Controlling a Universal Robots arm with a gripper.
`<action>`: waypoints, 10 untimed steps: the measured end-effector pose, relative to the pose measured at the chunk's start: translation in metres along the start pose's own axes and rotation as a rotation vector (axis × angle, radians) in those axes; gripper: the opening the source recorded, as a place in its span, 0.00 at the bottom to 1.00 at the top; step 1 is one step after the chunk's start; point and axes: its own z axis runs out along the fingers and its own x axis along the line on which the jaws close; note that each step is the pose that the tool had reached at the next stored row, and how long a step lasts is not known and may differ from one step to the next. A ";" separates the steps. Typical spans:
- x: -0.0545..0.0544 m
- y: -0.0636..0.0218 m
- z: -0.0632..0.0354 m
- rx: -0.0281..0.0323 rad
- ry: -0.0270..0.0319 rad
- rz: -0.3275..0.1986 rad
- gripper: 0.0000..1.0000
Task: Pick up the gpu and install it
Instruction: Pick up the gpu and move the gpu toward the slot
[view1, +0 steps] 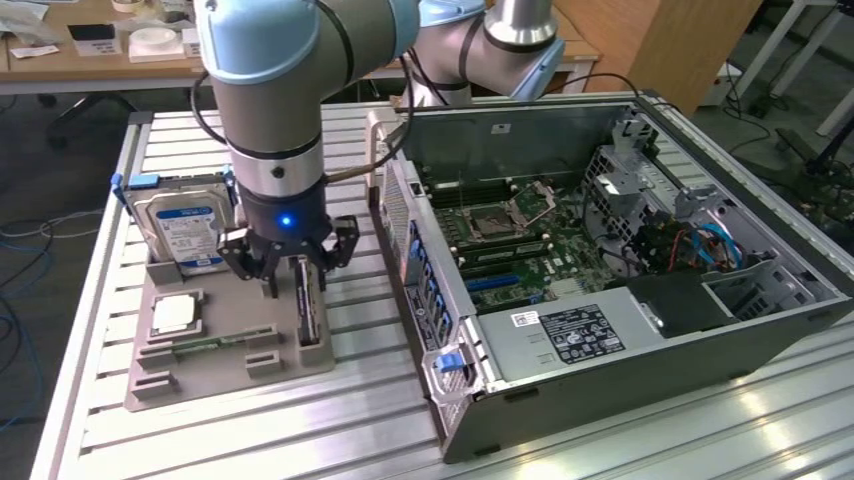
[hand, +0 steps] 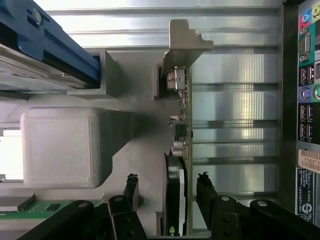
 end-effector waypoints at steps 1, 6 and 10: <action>0.000 0.0000 0.0018 0.0000 0.0000 0.000 0.59; 0.000 0.0008 0.0099 -0.0001 0.0003 0.000 0.59; 0.000 0.0008 0.0099 0.0000 0.0004 0.000 0.59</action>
